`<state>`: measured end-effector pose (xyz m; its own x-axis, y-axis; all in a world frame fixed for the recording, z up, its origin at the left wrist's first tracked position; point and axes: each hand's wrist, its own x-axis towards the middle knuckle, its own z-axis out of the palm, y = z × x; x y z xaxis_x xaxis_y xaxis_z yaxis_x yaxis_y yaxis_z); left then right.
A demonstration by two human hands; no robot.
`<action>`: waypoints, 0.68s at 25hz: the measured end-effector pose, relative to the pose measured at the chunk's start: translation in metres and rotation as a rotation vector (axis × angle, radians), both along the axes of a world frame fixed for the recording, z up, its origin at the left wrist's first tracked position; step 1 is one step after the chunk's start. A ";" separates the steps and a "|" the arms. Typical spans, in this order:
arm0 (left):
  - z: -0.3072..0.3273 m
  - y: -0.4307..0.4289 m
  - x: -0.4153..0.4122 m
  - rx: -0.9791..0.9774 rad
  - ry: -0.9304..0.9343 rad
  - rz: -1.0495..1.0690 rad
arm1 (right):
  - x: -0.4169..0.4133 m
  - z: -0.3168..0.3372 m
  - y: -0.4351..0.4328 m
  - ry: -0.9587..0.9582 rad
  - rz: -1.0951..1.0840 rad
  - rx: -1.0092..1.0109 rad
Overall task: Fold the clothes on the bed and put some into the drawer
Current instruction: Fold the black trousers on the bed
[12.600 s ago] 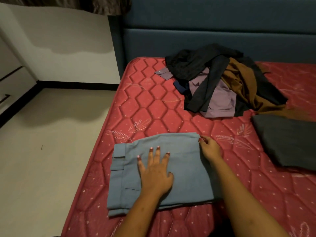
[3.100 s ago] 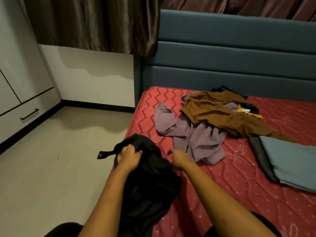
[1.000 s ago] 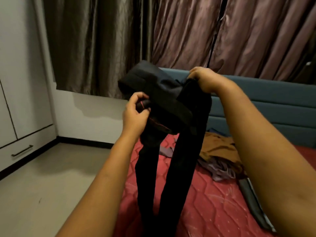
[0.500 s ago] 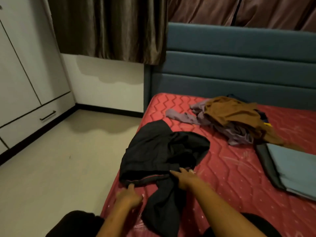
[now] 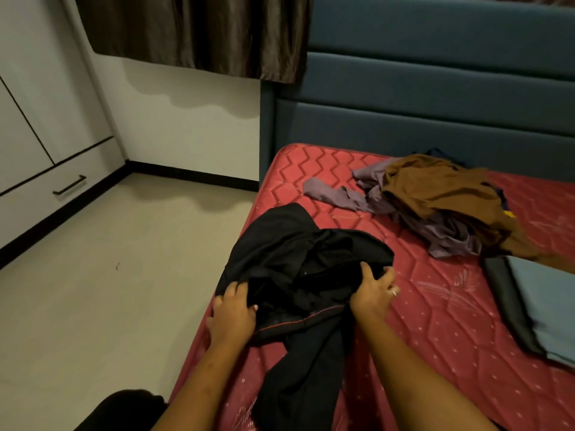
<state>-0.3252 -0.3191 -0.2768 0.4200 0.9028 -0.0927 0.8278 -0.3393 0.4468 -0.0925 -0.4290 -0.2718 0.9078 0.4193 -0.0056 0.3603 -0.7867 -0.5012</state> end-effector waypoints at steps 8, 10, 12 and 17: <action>0.072 0.059 0.003 0.010 -0.552 0.066 | 0.000 0.098 -0.028 -0.572 0.220 0.099; 0.094 0.056 -0.003 0.127 -0.512 -0.009 | -0.028 0.123 -0.056 -0.625 0.373 -0.166; 0.119 0.049 -0.011 0.251 -0.472 -0.075 | -0.080 0.135 -0.080 -0.331 0.659 -0.542; 0.117 -0.005 -0.053 0.458 0.083 -0.127 | -0.210 0.103 -0.090 0.564 1.230 -0.398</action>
